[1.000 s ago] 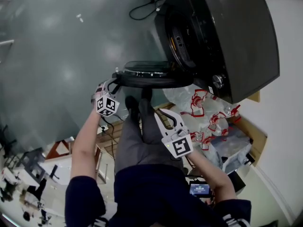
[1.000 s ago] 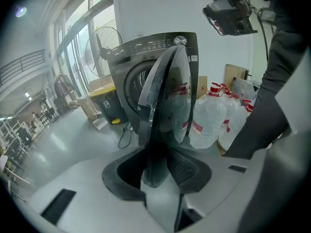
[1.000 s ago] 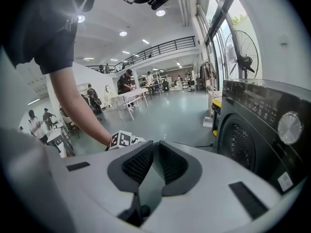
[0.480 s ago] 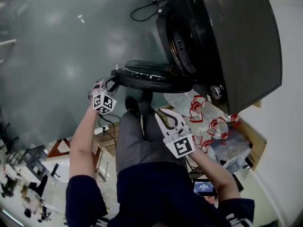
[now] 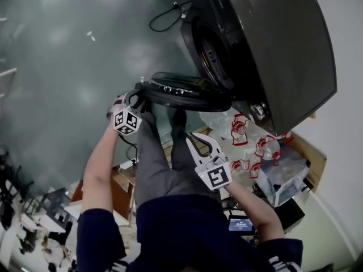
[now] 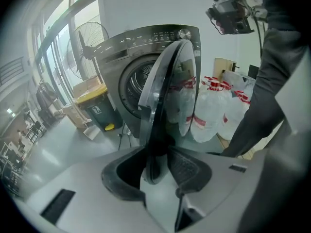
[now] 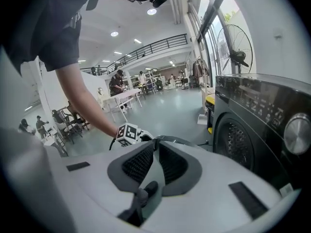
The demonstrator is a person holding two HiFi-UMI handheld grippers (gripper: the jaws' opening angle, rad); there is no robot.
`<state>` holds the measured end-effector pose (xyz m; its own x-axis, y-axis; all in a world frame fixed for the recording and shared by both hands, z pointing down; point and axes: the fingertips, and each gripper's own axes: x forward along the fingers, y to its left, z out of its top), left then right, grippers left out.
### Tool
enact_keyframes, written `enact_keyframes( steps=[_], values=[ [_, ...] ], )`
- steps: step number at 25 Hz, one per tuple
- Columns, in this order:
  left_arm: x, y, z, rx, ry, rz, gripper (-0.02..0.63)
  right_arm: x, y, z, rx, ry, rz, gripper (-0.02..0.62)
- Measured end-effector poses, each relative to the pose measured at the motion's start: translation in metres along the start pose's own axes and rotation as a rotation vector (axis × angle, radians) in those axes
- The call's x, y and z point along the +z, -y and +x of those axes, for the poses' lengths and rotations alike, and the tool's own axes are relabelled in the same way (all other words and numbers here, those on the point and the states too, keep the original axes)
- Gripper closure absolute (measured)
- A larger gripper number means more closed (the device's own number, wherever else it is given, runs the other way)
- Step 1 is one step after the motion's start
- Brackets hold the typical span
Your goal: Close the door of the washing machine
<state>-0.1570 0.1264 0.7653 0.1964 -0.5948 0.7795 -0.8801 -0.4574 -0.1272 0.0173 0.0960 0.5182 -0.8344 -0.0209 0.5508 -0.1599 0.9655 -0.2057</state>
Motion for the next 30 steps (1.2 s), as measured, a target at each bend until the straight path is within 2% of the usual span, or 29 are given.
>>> enact_keyframes(
  steps=[10,17,21,30],
  values=[
    [0.018,-0.038,0.021,-0.072,0.037,0.083,0.448,0.025,-0.005,0.033,-0.146,0.013,0.087,0.540],
    [0.030,-0.056,0.030,-0.140,0.073,0.145,0.451,0.038,-0.006,0.053,-0.234,0.009,0.110,0.540],
    [0.037,-0.068,0.037,-0.164,0.090,0.173,0.453,0.046,-0.001,0.060,-0.296,0.014,0.174,0.540],
    [0.057,-0.090,0.066,-0.195,0.094,0.234,0.449,0.041,0.017,0.066,-0.317,0.025,0.196,0.540]
  ],
)
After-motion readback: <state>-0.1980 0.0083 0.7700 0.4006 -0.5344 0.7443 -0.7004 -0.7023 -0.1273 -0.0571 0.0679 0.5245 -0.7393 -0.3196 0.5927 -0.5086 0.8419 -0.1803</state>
